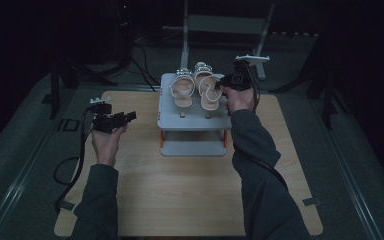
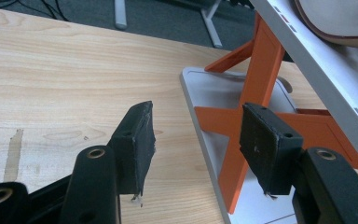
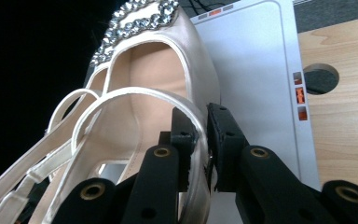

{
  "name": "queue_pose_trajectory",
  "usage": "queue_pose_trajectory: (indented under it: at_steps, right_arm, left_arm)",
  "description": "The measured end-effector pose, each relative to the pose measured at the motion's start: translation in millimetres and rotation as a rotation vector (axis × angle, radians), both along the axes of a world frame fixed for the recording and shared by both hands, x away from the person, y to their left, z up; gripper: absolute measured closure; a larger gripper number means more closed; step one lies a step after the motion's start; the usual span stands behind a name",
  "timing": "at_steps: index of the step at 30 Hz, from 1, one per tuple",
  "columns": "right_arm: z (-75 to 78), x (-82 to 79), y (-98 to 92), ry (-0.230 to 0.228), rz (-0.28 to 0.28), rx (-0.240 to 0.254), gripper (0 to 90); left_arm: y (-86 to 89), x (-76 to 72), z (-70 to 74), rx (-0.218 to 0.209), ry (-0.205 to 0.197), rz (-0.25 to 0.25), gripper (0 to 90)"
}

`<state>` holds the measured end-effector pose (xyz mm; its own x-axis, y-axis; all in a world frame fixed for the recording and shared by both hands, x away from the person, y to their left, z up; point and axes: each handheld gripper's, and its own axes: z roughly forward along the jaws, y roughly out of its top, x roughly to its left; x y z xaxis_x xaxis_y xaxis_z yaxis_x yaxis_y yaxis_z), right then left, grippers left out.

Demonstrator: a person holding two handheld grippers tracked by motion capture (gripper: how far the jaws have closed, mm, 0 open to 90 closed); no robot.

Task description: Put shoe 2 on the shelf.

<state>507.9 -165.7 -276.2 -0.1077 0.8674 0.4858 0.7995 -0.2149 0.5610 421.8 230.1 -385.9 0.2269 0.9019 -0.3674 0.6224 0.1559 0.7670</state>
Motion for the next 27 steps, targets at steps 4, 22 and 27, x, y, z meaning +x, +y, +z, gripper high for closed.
queue_pose_trajectory:
  at_steps: [4, 22, 27]
  right_arm:
    - [-3.2, 3.7, 2.8, 0.016, -0.009, -0.021, 81.7]
    - [-10.2, 19.7, 5.9, 0.068, -0.001, -0.036, 80.9]
    - [-12.6, 21.4, 6.5, 0.067, 0.002, -0.044, 80.7]
  left_arm:
    - [-0.7, -0.1, -0.3, 0.000, 0.001, -0.001, 45.5]
    - [2.2, -0.9, -1.4, -0.007, 0.003, 0.001, 45.5]
    - [1.3, -0.4, -2.9, -0.009, 0.005, 0.000, 45.5]
